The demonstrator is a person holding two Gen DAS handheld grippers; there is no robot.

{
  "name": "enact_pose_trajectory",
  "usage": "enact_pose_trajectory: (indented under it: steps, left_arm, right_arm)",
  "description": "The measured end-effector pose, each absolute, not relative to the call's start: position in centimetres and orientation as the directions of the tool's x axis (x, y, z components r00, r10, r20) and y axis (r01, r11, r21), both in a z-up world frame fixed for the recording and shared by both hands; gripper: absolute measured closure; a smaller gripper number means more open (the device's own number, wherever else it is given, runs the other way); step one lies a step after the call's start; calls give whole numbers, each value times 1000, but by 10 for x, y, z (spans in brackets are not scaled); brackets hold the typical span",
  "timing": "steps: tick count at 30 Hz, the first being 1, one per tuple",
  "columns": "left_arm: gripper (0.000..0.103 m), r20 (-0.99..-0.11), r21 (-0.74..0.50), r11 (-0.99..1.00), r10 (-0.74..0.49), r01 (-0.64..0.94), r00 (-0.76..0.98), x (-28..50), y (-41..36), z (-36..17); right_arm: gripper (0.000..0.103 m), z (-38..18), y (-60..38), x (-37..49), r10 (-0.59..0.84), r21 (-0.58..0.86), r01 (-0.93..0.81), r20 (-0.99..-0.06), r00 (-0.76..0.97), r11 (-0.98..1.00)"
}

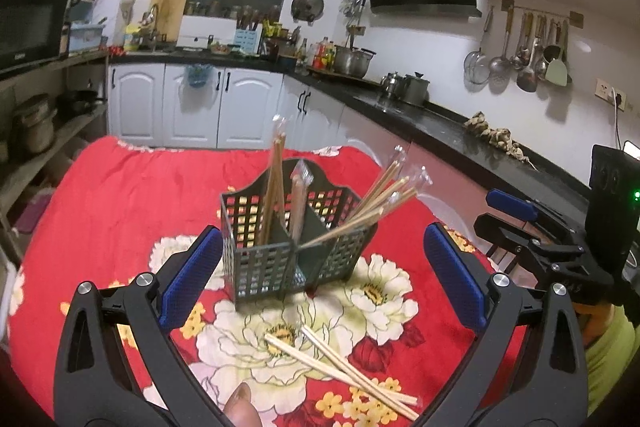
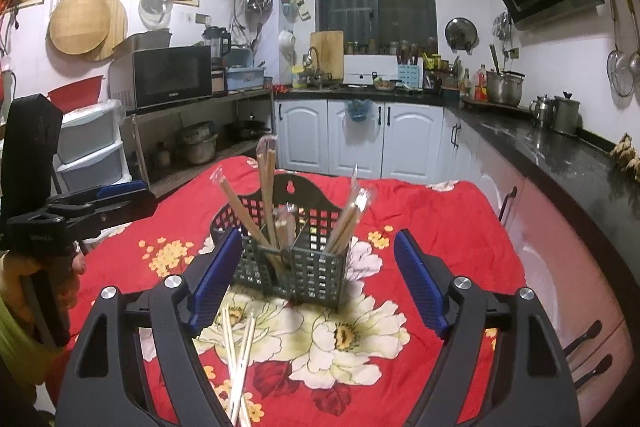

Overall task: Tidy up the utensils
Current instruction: 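Lower the left tool onto a chopstick and close while the right tool grasps another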

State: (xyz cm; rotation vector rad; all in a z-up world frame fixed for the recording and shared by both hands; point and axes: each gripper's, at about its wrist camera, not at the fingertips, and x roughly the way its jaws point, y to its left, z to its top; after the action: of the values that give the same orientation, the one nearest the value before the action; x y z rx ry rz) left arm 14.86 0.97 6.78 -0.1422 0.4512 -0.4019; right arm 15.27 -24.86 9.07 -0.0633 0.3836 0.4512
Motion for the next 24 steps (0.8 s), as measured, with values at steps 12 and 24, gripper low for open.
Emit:
enact_pose_trajectory:
  steps: [12, 24]
  left_arm:
    - [10, -475, -247, 924, -379, 293, 794, 153, 21, 33]
    - [11, -591, -281, 938, -337, 205, 733, 167, 39, -9]
  right_arm:
    - [27, 60, -239, 148, 423, 42, -453, -442, 791, 891]
    - [28, 26, -212, 158, 449, 43, -511, -545, 708, 858]
